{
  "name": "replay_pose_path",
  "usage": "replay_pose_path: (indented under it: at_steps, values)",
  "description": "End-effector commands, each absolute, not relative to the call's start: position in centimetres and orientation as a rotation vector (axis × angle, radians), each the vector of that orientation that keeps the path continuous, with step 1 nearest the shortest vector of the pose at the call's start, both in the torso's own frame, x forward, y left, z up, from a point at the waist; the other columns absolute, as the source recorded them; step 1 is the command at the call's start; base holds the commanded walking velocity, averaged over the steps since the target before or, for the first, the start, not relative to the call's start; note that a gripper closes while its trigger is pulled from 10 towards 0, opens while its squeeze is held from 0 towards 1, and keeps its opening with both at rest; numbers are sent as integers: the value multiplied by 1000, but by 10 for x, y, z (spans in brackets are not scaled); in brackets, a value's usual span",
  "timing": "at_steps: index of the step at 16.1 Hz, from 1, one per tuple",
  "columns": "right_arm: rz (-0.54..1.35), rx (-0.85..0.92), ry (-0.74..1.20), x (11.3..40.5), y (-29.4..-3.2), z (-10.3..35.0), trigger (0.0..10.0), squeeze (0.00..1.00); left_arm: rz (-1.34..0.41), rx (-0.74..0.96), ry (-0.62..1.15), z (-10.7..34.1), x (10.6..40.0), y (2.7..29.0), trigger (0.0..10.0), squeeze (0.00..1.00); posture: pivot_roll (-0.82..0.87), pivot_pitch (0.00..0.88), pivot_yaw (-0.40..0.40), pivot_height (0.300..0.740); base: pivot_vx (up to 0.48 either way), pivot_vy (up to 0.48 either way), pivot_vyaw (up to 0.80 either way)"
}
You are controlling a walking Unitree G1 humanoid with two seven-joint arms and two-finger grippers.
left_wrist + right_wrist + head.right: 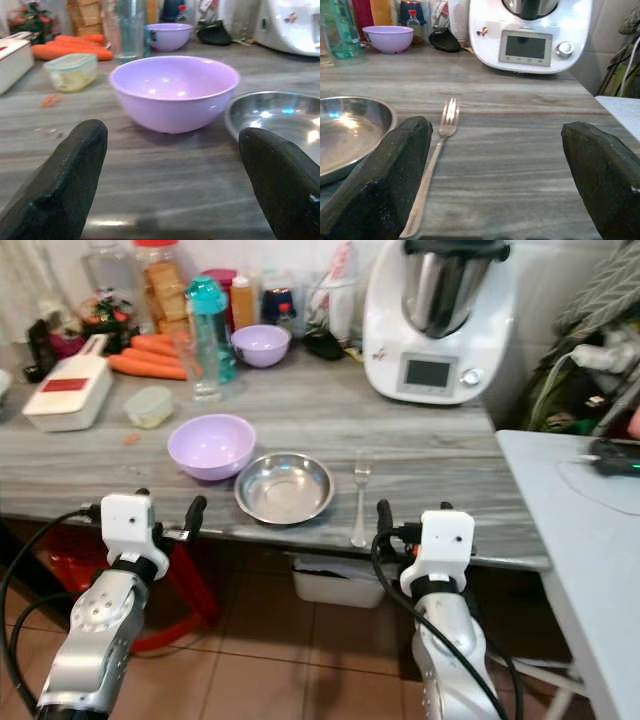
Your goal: Setting the table
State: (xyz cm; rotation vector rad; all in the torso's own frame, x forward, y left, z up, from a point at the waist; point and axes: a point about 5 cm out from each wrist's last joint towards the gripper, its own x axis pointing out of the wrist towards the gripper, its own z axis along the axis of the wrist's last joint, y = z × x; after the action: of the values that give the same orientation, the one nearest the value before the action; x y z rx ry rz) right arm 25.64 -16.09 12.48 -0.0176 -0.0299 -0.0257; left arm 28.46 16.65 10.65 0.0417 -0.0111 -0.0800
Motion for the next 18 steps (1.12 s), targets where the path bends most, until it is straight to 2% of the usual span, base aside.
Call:
replay_pose_path:
  at_steps: [1,18]
  values:
    - [-21,-24,-34,259,-161,125,10000,0,-72,50,-10,106,287,166,10000,0,-28,0,-23,740,0,0,0]
    - [-27,-33,-64,273,-161,129,10000,0,-113,69,-36,107,294,155,10000,0,-37,0,-19,740,-307,0,0]
